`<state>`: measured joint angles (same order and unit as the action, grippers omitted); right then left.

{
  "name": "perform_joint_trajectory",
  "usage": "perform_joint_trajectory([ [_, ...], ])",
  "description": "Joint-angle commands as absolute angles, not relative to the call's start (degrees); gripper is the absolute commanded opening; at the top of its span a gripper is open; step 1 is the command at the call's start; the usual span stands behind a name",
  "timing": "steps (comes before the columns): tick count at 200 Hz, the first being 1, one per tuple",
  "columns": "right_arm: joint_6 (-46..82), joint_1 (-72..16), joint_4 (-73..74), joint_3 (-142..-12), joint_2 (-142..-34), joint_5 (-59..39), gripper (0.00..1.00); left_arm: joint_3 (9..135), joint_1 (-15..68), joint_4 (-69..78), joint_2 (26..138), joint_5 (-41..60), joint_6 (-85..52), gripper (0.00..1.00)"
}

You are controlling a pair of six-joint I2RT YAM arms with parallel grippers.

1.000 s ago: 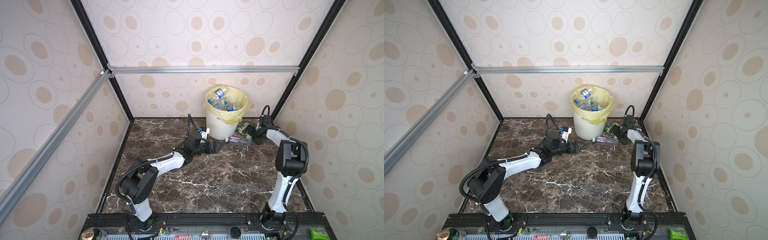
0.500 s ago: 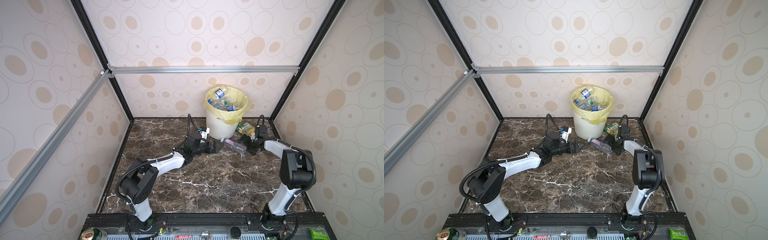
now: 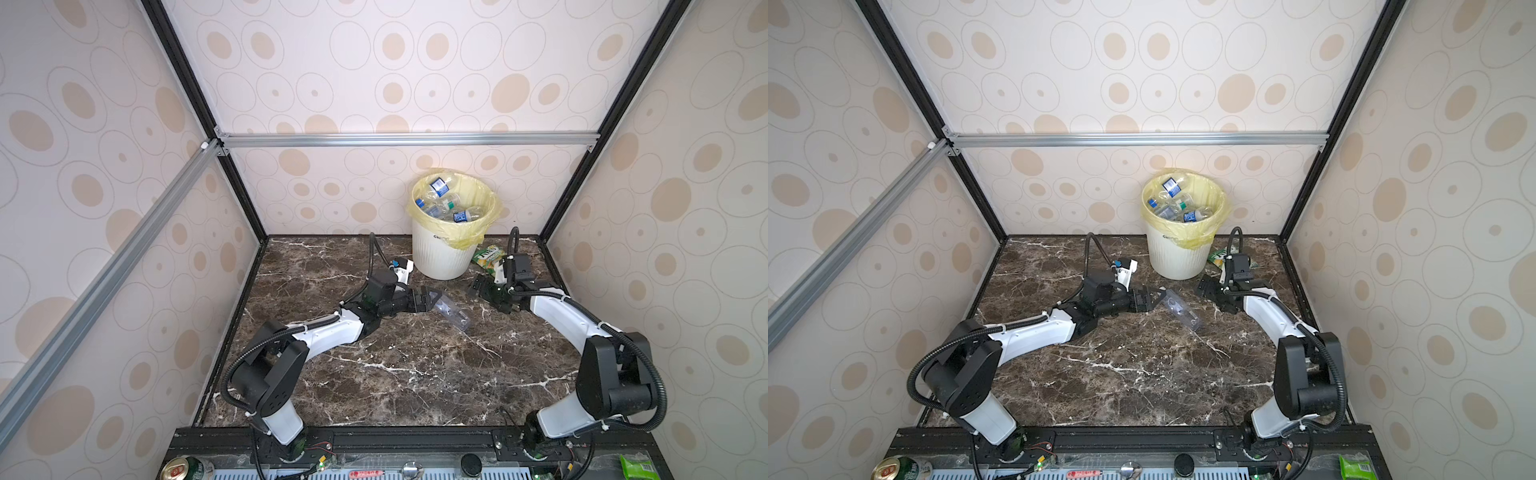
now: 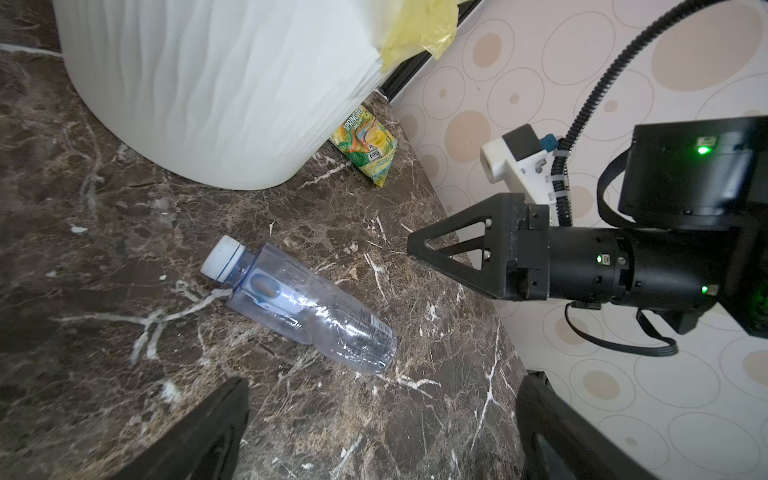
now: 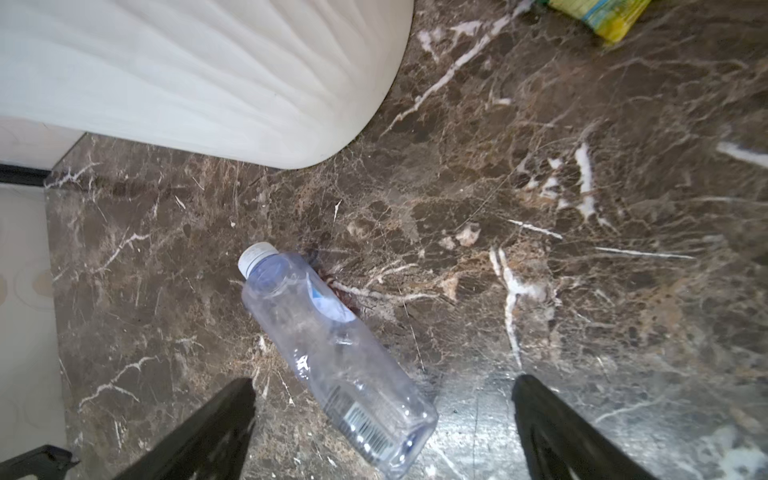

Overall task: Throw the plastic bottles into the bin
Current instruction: 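Grasp the Ganten bottle with the right gripper and tilt it upright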

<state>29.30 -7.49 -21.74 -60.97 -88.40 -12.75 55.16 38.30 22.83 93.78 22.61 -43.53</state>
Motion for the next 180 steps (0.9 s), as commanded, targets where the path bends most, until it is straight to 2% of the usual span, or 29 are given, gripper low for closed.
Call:
perform_joint_trajectory([
  [1,23.01,-10.37,-23.10,-62.16,-89.94,-12.40,1.00,53.27,36.93,25.67,90.26,21.57,-44.15,0.99],
  [83,15.50,-24.68,-22.40,-66.63,-98.78,-9.76,0.99,42.33,31.59,30.76,83.88,23.31,-49.65,0.99],
  [139,12.82,-28.39,-24.74,-67.65,-101.79,-8.26,0.92,40.04,29.05,29.04,79.42,22.96,-49.03,0.99],
  [180,11.81,-31.35,-25.85,-67.50,-103.61,-6.98,0.82,39.36,27.65,28.92,78.49,23.26,-49.09,0.99],
])
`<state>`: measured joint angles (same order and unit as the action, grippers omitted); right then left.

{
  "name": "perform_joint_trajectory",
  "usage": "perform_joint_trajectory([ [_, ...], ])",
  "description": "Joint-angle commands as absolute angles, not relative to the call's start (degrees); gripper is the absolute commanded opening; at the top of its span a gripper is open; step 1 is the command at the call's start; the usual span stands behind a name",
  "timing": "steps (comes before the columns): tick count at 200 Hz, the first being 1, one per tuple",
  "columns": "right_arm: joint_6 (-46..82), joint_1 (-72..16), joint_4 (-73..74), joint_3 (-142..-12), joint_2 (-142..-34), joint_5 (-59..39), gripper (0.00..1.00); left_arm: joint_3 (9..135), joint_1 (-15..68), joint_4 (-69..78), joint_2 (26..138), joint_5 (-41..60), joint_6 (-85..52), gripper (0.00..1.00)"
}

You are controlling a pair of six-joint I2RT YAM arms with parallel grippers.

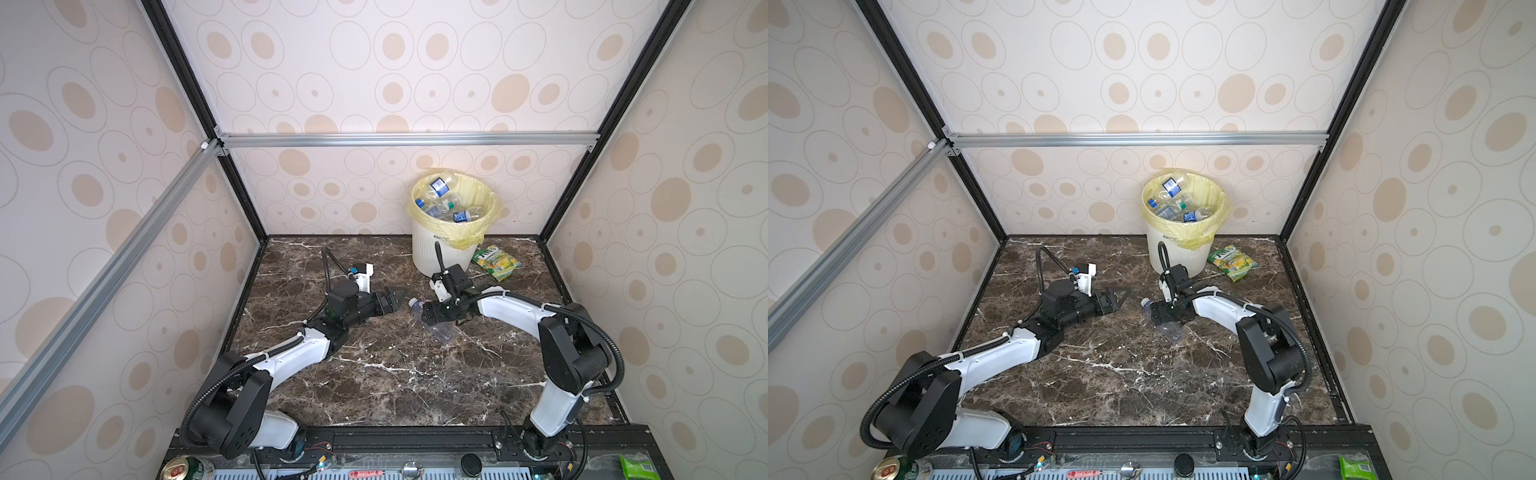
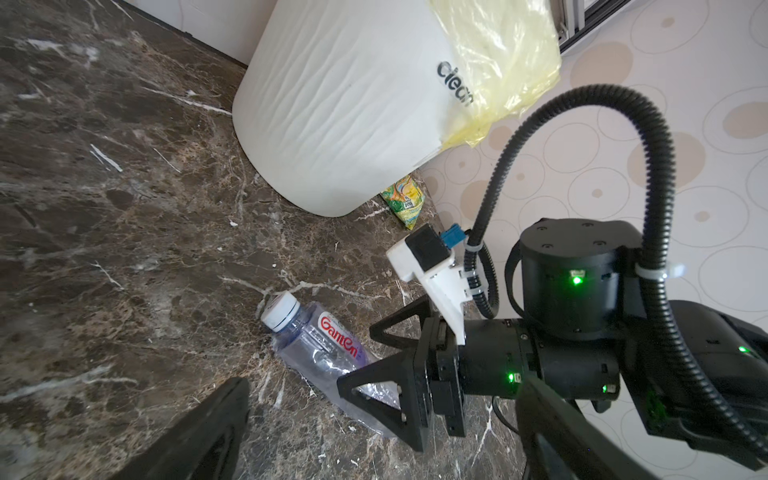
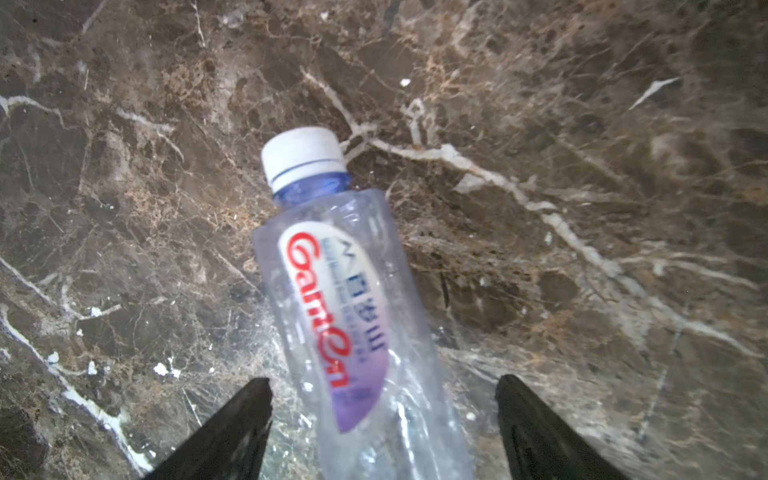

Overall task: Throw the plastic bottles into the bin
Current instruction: 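Grasp the Ganten bottle with the right gripper and tilt it upright, then raise the Ganten bottle over the bin with the right gripper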

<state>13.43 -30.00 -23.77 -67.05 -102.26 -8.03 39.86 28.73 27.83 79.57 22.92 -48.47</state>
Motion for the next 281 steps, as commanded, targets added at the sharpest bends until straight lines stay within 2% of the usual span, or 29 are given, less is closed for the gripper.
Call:
perform_joint_trajectory([
  [1,11.92,-31.41,-25.80,-67.50,-103.61,-7.00,0.82,39.37,27.62,28.92,78.49,23.23,-49.07,0.99],
  [95,13.59,-32.34,-27.73,-68.85,-105.74,-2.47,0.54,38.80,26.89,29.09,78.28,24.22,-49.34,0.99],
  [135,15.52,-32.35,-29.87,-70.78,-101.03,-3.19,0.51,39.50,26.79,28.60,77.88,24.15,-48.91,0.99],
  [205,18.62,-32.36,-33.83,-79.33,-86.08,-1.44,0.51,44.87,26.80,24.52,76.22,23.44,-46.52,0.99],
  [237,22.42,-31.66,-33.75,-87.02,-82.17,4.03,0.51,47.80,26.76,23.35,75.85,22.79,-45.58,0.99],
  [281,33.44,-27.54,-27.85,-96.35,-82.45,11.51,0.52,51.57,26.81,22.29,76.42,22.79,-45.01,0.99],
])
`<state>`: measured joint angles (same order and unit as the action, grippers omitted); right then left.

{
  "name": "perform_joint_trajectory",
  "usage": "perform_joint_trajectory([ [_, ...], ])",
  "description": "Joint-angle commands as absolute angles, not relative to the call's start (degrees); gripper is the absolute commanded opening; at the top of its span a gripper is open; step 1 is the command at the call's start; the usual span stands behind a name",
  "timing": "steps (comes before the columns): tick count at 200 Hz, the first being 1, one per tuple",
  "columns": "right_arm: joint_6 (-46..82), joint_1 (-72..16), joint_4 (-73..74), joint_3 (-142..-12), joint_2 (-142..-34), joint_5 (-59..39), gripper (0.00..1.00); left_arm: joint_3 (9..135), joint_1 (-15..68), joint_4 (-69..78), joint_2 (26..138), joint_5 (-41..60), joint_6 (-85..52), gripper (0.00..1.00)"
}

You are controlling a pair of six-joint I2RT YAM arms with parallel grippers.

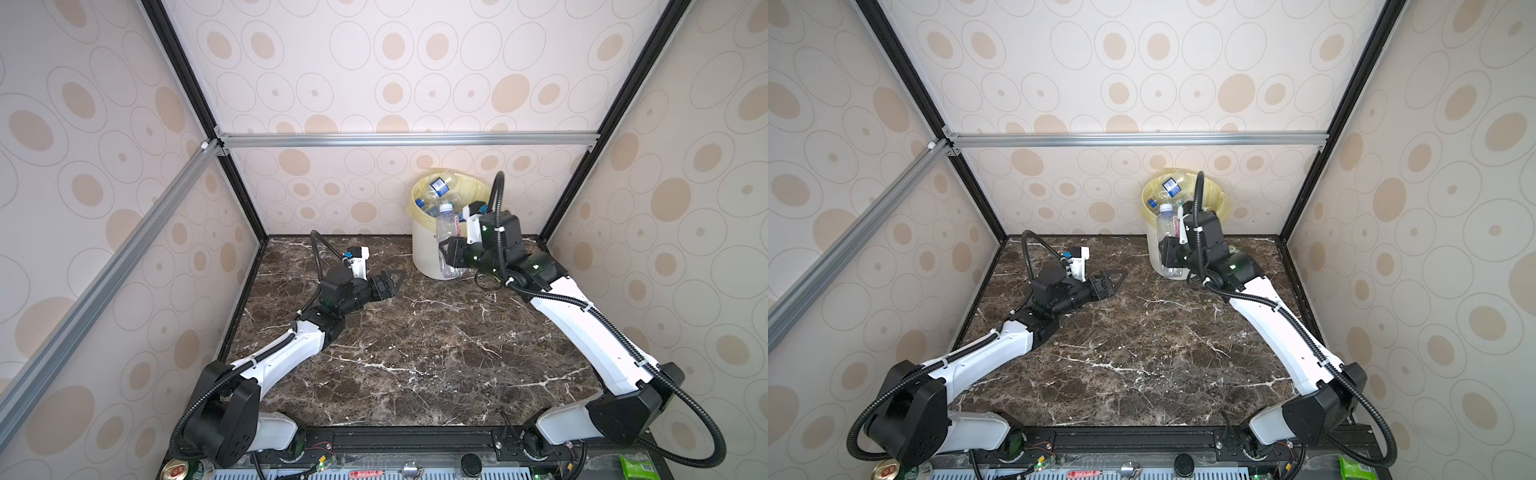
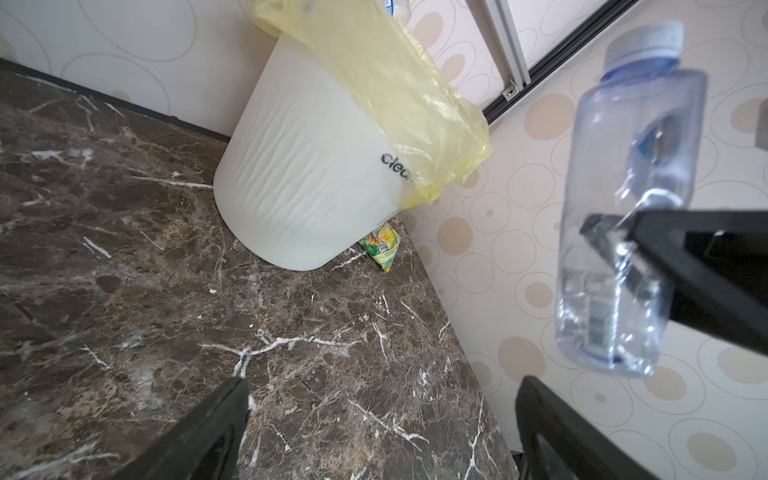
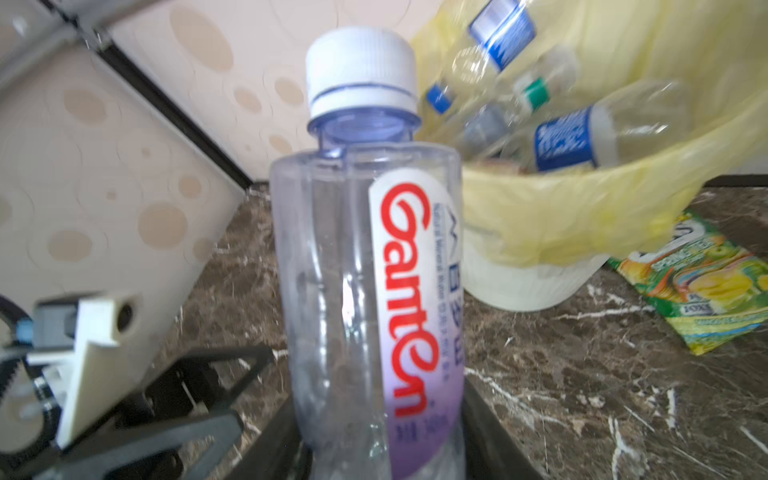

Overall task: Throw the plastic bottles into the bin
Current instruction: 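Raise the Ganten bottle over the bin with the right gripper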

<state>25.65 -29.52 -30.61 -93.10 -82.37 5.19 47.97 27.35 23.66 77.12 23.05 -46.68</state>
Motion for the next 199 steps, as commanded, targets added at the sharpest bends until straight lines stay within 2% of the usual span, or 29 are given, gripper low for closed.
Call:
perform_joint_trajectory([
  [1,33.72,-27.44,-27.77,-96.56,-82.49,11.69,0.52,51.71,26.81,22.26,76.44,22.87,-45.01,0.99],
  [44,42.01,-25.85,-22.50,-105.50,-86.83,16.99,0.55,56.58,26.81,20.26,76.94,22.78,-43.20,0.99],
  [76,44.11,-25.89,-20.02,-111.06,-88.15,21.77,0.55,61.31,26.83,18.64,77.95,22.41,-41.20,0.99],
  [118,44.04,-25.78,-14.90,-114.77,-88.78,23.12,0.56,63.63,26.89,18.36,80.08,22.38,-40.17,0.99],
  [149,44.47,-24.79,-15.45,-119.82,-96.04,24.14,0.57,63.11,26.83,18.37,81.25,22.28,-39.88,0.99],
  [167,49.70,-21.00,-21.89,-130.29,-107.03,17.48,0.58,62.84,26.88,18.35,81.80,22.34,-40.03,0.99],
  [181,52.33,-18.81,-30.75,-145.95,-118.60,10.58,0.70,62.71,26.89,18.20,81.93,22.51,-40.02,0.99],
  [199,51.92,-18.81,-41.95,-165.10,-127.48,10.39,0.80,61.97,26.88,17.95,81.67,22.51,-39.89,0.99],
])
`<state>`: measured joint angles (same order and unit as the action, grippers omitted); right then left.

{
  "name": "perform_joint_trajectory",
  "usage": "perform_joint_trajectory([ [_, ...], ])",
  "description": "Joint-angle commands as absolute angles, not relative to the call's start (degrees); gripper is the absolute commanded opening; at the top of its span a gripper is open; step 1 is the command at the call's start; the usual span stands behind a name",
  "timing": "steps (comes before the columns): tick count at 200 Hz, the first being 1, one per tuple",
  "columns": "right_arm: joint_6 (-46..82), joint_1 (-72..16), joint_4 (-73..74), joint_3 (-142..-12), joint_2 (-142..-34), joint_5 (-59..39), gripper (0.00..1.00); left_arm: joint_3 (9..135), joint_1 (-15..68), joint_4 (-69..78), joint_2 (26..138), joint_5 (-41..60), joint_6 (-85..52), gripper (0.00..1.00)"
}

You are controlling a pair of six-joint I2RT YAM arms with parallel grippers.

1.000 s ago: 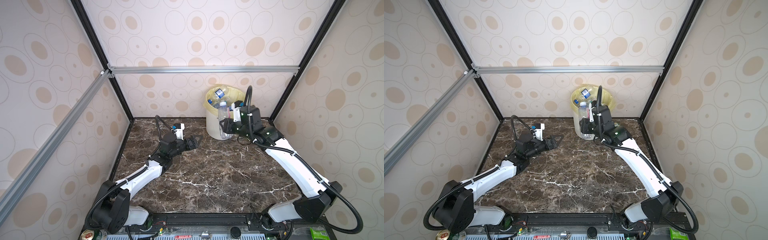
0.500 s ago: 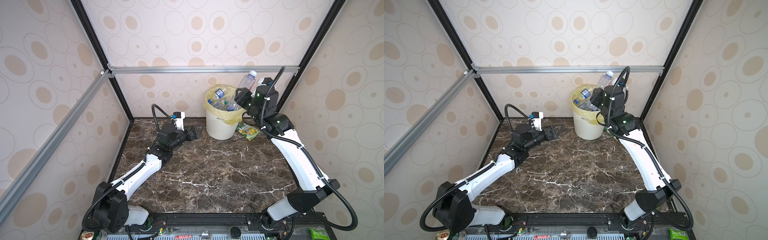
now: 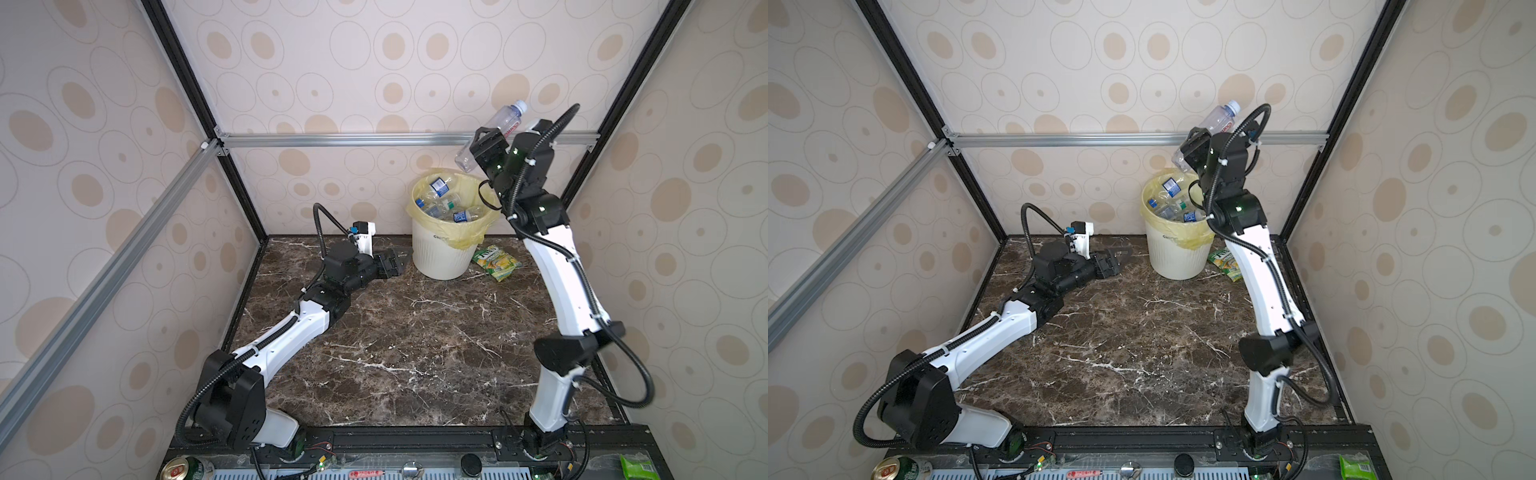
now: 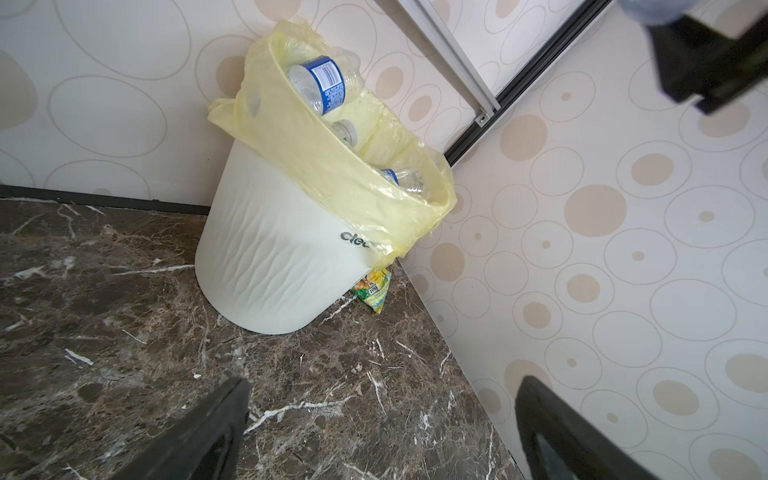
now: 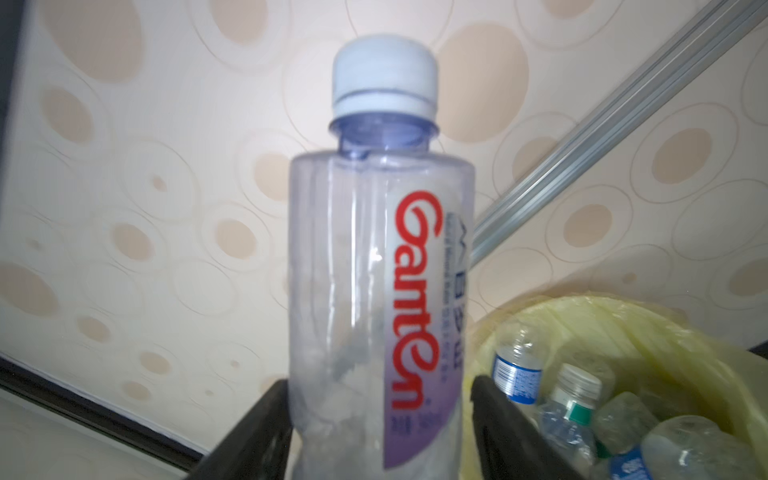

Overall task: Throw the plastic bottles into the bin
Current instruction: 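Raise the Ganten bottle over the bin with the right gripper, then open the right gripper to drop the Ganten bottle into the bin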

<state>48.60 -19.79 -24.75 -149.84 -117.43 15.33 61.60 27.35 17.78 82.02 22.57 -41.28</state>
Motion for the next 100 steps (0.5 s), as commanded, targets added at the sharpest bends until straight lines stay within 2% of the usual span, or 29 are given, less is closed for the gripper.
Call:
perform_joint_trajectory([
  [1,51.89,-18.81,-42.16,-165.52,-127.64,10.42,0.81,61.92,26.89,17.94,81.66,22.51,-39.99,0.99],
  [18,51.44,-19.21,-39.38,-162.35,-125.28,10.83,0.89,60.60,26.82,18.18,81.23,21.97,-39.99,0.99],
  [40,51.59,-19.33,-25.08,-140.12,-114.36,12.33,0.94,59.21,26.89,19.09,81.18,22.19,-40.76,0.99],
  [52,51.18,-19.47,-21.37,-133.35,-110.35,13.72,0.96,58.73,26.84,19.33,81.07,22.42,-41.14,0.99],
  [100,48.72,-19.46,-23.59,-133.97,-109.07,12.54,1.00,58.05,26.86,19.31,80.54,22.57,-41.45,0.99],
])
